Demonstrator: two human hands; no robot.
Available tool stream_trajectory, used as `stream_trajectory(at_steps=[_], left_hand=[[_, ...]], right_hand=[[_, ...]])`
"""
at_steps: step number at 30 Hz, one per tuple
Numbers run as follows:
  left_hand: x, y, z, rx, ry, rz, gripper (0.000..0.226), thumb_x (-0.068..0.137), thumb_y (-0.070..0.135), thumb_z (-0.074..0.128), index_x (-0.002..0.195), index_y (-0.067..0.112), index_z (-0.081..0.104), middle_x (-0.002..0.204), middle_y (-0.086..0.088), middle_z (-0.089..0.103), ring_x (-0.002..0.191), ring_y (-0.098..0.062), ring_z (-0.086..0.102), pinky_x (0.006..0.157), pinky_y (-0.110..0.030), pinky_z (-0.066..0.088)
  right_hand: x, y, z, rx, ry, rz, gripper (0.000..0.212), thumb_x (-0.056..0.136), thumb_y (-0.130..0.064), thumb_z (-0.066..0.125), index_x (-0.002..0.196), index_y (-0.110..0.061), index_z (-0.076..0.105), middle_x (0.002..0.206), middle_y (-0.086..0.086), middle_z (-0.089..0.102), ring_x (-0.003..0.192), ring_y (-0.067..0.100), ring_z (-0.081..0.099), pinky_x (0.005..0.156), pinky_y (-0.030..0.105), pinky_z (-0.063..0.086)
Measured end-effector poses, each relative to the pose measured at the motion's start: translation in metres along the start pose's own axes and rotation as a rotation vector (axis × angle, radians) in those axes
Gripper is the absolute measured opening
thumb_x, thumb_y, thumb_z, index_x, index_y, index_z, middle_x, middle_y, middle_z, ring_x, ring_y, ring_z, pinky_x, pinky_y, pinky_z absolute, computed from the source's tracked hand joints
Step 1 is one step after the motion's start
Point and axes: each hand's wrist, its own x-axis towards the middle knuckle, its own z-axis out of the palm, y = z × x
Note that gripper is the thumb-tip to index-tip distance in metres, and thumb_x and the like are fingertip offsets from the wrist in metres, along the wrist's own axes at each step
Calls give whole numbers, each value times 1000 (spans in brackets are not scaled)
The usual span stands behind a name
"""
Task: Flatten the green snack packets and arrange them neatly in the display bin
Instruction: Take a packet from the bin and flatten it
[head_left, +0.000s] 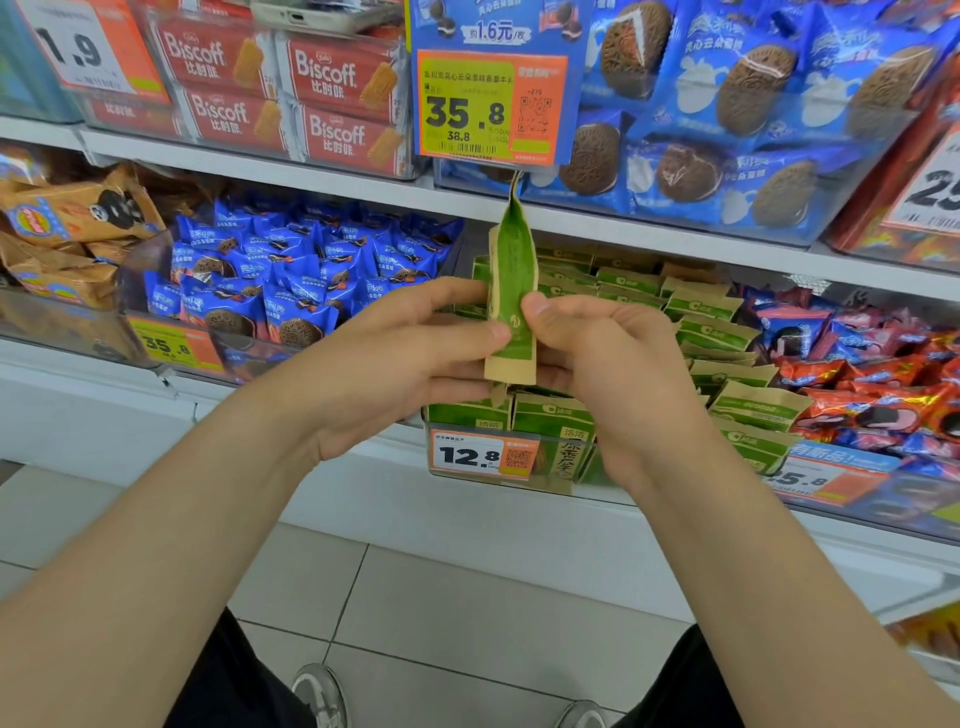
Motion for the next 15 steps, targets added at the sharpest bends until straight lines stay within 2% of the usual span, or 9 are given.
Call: stream_trajectory(at_steps=[2,4,5,7,8,10,12,14,15], left_hand=[[3,2,3,-86,119,15,30,104,16,63,130,3,58,107,-11,78,100,-30,78,91,-44,64],[4,3,6,-116,240,59,24,105,29,63,116,9,55,88,-3,74,86,-26,76,88,-47,65],[4,2,8,-89,284,74,24,106,36,62,112,14,53,80,1,71,78,-22,72,82,-46,66],[2,0,13,14,313,91,29,106,46,59,110,18,53,75,3,65,64,-15,63,61,-34,60],[1,-2,16,80,313,104,32,106,50,57,111,18,54,77,1,63,61,-13,60,55,-28,55],[0,-6,22,232,310,162,35,105,54,55,115,21,57,82,-1,63,64,-11,61,57,-27,52],[0,-11,28,339,294,239,31,107,51,53,114,21,59,77,6,64,65,-7,62,60,-23,51],[0,-15,33,392,274,283,24,111,41,50,108,18,58,71,7,58,62,-6,55,58,-20,46],[0,-17,34,400,275,284,22,112,37,49,104,17,56,69,6,54,62,-9,50,59,-22,43]], right_hand=[[3,-1,-8,-119,-132,-11,22,105,-18,66,98,-4,81,93,11,82,91,29,79,89,46,64],[4,-3,-13,-235,-299,-1,22,105,-18,65,99,-5,82,93,11,82,87,26,78,85,44,63],[4,-3,-14,-272,-361,10,21,104,-18,65,98,-5,81,92,12,81,84,24,76,80,42,61],[3,-5,-13,-294,-397,22,21,103,-17,67,97,-3,81,91,14,81,77,22,74,70,36,55],[3,-5,-11,-288,-366,15,22,102,-18,68,95,-1,80,89,15,80,75,22,73,66,34,53],[4,-2,-6,-302,-207,-58,31,102,-26,68,89,1,77,81,14,78,69,24,73,59,32,52],[9,6,-4,-415,4,-231,41,104,-36,65,77,-5,71,69,8,73,63,23,70,56,32,52],[13,11,-3,-503,84,-357,40,105,-33,61,71,-11,64,63,6,64,62,26,63,59,40,54],[15,12,-3,-486,72,-357,38,104,-30,59,74,-9,63,66,11,63,66,32,64,64,47,58]])
